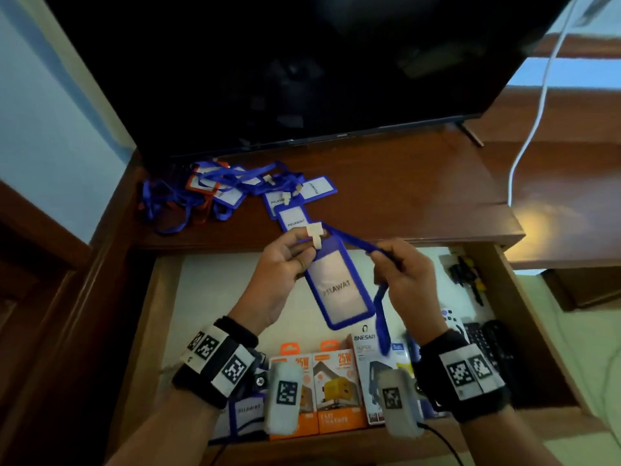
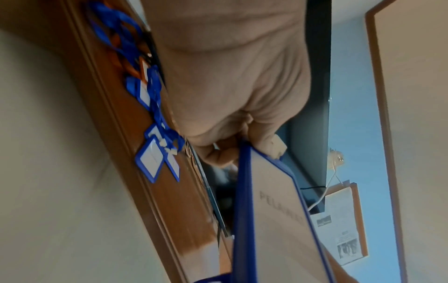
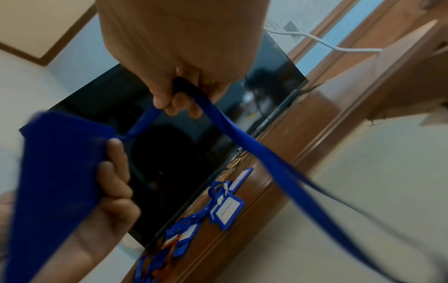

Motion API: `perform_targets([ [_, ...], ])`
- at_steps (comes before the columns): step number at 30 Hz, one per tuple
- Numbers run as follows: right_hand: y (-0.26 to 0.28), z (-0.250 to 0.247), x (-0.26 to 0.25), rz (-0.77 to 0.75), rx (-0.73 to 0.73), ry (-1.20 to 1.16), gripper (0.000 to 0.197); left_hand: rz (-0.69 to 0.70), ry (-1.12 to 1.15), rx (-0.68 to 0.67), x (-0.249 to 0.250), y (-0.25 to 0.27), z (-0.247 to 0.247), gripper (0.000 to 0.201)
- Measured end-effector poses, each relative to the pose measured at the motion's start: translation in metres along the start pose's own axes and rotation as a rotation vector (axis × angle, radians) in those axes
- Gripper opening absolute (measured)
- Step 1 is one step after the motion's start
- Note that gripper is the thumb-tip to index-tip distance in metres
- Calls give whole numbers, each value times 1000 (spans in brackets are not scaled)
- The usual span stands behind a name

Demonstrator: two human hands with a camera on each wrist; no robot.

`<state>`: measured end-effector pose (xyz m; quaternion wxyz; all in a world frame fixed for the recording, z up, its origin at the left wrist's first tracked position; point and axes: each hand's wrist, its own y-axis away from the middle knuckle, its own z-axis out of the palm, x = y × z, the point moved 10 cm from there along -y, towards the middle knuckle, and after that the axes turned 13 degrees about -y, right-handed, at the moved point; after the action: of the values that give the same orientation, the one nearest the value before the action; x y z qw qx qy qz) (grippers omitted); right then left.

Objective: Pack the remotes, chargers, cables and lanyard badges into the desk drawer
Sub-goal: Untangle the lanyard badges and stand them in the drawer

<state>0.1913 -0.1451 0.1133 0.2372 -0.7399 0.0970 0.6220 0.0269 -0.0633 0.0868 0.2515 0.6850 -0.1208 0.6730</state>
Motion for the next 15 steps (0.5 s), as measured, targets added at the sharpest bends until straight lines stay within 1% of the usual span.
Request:
perform_targets([
  [3,12,0,20,209,17,-215,25,-40,73,86,-6,-4,14,27],
  [5,23,0,30,333,20,-343,46,-84,122,148,-11,-5,22,27],
  [6,28,-1,33,369,5,-373,53,-107,136,177,-14,-5,25,27],
  [7,31,-1,34,385,-19,-384,52,-128,142,197,-17,-4,29,27],
  [9,35,-3,33,383,-66,-353,32,-168,146,224,-23,-3,37,24],
  [11,36,-9,35,378,-50,-321,13,-197,138,252,-27,-1,42,23],
  [15,41,-24,39,362,32,-310,9,-224,123,267,-32,3,48,16],
])
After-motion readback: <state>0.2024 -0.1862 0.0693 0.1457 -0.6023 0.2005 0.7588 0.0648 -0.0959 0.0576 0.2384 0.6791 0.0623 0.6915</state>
